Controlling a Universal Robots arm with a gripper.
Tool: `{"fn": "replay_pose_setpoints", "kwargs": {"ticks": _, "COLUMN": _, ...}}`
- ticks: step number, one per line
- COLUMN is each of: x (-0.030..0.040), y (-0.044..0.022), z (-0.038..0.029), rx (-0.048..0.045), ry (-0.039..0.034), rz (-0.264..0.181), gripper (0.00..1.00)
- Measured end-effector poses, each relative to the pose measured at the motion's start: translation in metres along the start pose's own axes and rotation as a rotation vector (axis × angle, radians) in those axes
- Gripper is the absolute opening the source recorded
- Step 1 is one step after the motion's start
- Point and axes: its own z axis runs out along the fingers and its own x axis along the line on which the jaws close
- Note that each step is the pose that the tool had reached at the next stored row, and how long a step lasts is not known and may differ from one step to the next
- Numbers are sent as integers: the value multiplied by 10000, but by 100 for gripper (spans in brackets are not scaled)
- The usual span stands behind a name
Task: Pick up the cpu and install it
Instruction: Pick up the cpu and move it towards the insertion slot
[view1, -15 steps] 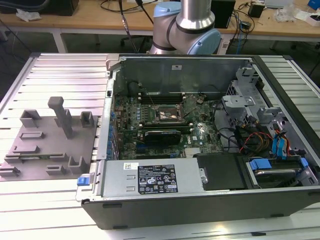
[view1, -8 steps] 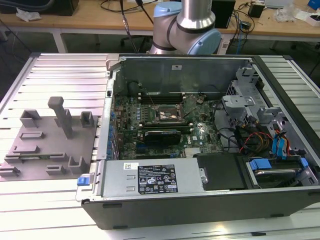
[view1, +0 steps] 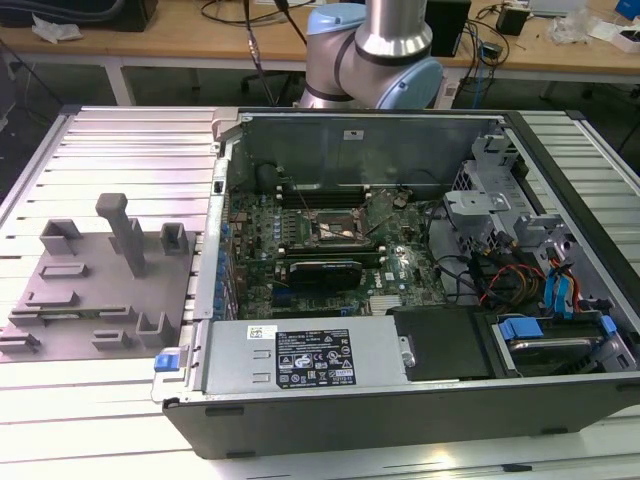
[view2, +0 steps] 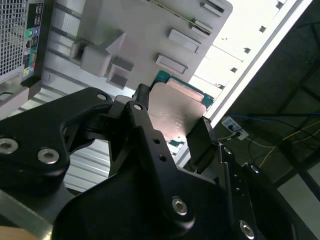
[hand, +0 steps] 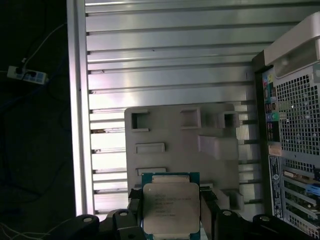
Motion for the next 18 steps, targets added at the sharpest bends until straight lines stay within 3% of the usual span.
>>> {"fn": "replay_pose_setpoints", "kwargs": {"ticks": 5, "x": -154, "y": 3, "z": 2, "rx": 0, "ry": 1, "rz": 1, "gripper": 55}}
{"fn": "replay_pose_setpoints", "kwargs": {"ticks": 13, "x": -520, "y": 12, "z": 7, "rx": -1, "ry": 8, "rz": 1, "gripper": 55}}
{"fn": "replay_pose_setpoints", "kwargs": {"ticks": 18, "x": -681, "y": 18, "z": 9, "rx": 0, "ry": 9, "rz": 1, "gripper": 55}}
